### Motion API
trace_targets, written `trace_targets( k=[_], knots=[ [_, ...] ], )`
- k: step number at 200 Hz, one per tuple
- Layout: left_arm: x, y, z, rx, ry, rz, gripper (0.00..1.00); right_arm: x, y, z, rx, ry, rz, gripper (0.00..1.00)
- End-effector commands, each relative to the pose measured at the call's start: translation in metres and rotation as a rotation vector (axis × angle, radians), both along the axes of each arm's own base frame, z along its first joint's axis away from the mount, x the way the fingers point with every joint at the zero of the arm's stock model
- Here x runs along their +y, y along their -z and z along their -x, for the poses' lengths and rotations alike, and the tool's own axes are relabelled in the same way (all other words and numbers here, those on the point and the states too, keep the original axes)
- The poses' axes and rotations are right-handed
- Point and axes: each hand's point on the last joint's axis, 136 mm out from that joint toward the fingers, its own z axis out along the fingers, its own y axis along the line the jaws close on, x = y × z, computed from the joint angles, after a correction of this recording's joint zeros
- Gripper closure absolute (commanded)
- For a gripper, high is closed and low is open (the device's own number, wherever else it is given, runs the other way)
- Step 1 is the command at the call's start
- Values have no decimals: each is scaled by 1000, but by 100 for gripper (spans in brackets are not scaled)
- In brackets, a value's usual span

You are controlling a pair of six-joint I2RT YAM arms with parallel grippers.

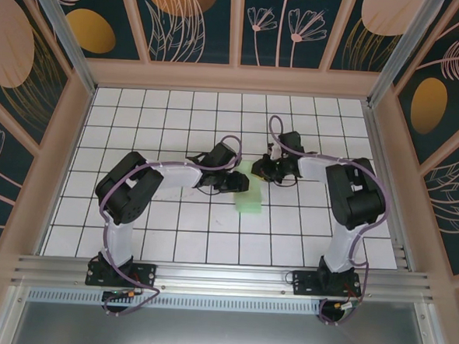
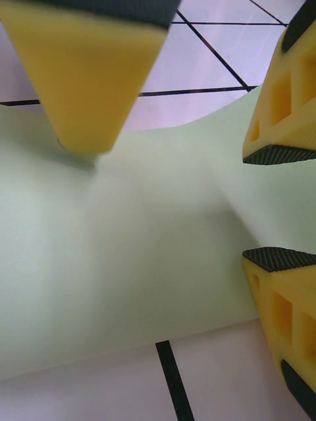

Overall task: Fold a paper plane with a square sheet of paper (fold left side to right side)
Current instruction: Hold the square sheet of paper at the center of the table.

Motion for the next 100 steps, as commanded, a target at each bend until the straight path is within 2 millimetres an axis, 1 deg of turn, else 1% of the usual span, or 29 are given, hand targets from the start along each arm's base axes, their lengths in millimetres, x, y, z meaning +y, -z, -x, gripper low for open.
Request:
trace_targets(
  k=[1, 34, 61, 81, 100],
  knots=[
    [14, 35, 20, 63, 21, -97, 58, 15, -4, -7, -4, -16, -45, 83],
    [13, 33, 20, 56, 34, -91, 58, 21, 7, -6, 14, -22, -33, 83],
    [11, 31, 21, 41, 50, -89, 58, 12, 24, -2, 51, 0, 33, 83],
    [8, 29, 25, 19, 82, -93, 57, 5, 36, 3, 82, 5, 78, 83],
    [6, 28, 30, 4, 117, -99, 57, 1, 44, 7, 99, 8, 102, 83]
  ],
)
